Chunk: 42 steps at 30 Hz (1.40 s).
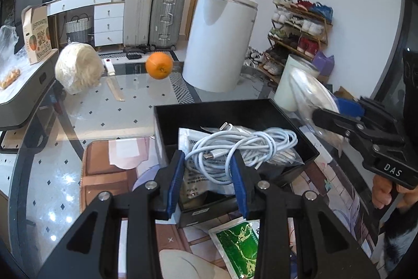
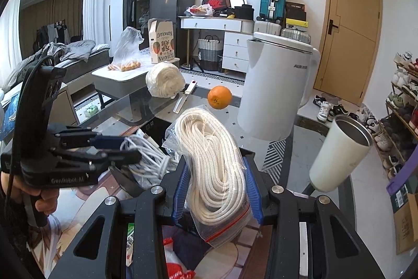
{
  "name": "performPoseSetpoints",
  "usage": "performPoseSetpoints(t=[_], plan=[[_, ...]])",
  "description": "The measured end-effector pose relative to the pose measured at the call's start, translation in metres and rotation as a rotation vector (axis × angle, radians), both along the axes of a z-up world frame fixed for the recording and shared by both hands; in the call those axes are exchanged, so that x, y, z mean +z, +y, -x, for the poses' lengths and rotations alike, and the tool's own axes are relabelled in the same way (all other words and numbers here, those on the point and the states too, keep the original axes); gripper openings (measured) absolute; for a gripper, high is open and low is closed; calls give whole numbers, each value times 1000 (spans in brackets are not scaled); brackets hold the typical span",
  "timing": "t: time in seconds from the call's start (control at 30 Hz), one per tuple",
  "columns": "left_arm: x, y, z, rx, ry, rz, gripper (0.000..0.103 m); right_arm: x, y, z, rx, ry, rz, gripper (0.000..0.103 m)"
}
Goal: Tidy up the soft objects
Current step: 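Carry the cable bundle and rope bag over the black box, then open both grippers to drop the cables and rope bag into the box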
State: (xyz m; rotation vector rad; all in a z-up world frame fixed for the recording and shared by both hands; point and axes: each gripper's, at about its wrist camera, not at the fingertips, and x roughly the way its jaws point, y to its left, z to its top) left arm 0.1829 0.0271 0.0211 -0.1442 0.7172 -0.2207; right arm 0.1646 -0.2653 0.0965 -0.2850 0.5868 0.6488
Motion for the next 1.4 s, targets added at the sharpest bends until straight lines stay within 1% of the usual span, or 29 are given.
performPoseSetpoints(t=[0.1,0.33,0.47,0.53,0.63,0.7,0.87,0.97,1.0,1.07,1.13,1.2,1.27,1.33,1.37,1.4], plan=[[0,-4,-3,-12,3,-25,34,-4,7,-9,10,10,14,40],[2,-7,-5,-45,19,-53,34,-13,26,-29,39,41,41,40],[1,-6,-5,-48,22,-40,35,-18,37,-39,51,57,71,40],[2,-4,-4,-47,25,-21,42,-21,41,-45,56,66,81,40],[5,1,-1,-49,22,36,52,-26,45,-50,69,91,100,40],[8,2,3,-46,8,37,56,-28,47,-51,72,96,114,40],[12,3,11,-18,-14,-1,59,-39,57,-54,96,132,165,40],[9,7,14,0,-17,-5,59,-45,62,-58,93,143,183,40],[8,9,14,5,-16,-7,60,-47,63,-59,93,150,186,40],[6,11,15,15,-15,-13,65,-50,66,-62,90,164,196,40],[5,13,17,21,-16,-12,66,-53,69,-65,88,183,209,40],[5,12,18,22,-20,-13,67,-52,70,-65,85,177,215,40],[6,10,19,19,-30,-20,71,-51,69,-65,82,169,216,45],[7,8,21,17,-44,-24,81,-47,65,-61,76,152,207,52],[8,8,23,19,-57,-26,81,-45,63,-59,71,147,200,54],[9,8,24,18,-64,-25,81,-42,60,-57,74,144,186,59]])
